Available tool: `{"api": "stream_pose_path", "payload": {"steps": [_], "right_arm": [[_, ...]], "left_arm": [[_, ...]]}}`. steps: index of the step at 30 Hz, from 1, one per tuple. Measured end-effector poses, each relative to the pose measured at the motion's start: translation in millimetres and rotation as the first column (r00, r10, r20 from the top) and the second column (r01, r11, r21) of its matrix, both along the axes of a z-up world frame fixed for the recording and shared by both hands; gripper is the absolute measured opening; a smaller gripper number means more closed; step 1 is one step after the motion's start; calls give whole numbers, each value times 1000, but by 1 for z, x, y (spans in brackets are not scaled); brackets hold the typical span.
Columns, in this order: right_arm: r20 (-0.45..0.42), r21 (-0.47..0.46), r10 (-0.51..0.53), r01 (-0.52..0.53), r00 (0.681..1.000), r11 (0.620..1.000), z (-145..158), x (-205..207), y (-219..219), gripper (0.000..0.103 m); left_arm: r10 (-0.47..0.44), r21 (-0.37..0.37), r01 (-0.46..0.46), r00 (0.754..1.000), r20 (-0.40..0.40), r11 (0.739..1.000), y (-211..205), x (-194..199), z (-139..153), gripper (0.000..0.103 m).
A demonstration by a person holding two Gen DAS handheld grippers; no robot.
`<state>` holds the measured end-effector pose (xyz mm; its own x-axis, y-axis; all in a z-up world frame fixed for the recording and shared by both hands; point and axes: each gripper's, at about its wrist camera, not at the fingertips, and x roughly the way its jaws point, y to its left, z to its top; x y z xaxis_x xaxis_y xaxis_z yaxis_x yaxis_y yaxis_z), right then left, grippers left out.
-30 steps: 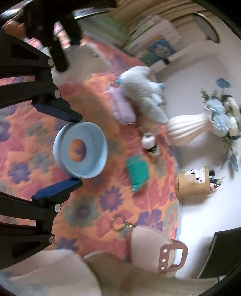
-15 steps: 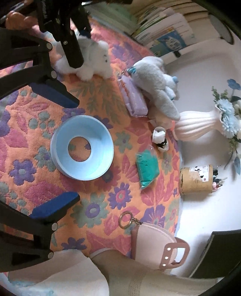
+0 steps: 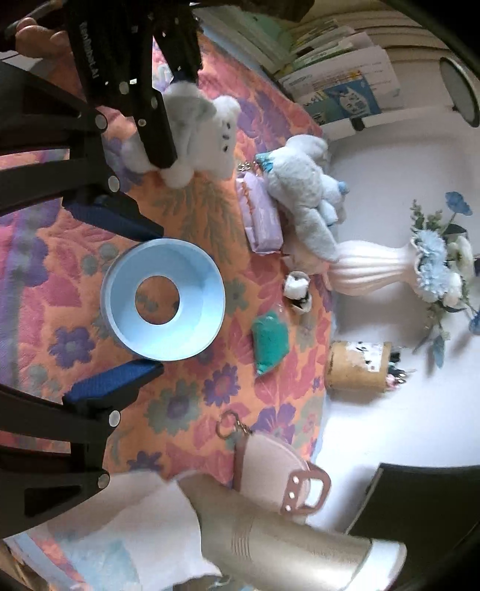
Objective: Organize soft objects
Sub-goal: 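Carry the bear in the left tool and ring in the right tool to the glass bowl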
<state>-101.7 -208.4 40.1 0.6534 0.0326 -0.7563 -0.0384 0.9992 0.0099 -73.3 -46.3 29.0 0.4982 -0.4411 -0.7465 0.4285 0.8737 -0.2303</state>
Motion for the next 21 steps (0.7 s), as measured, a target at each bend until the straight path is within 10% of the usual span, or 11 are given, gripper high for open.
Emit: {"api": "stream_pose_path", "payload": {"steps": [21], "right_arm": [[100, 160, -258, 241, 961, 957, 86, -82, -124, 64]], "left_arm": [[-321, -11, 331, 923, 212, 944, -138, -62, 83, 50]]}}
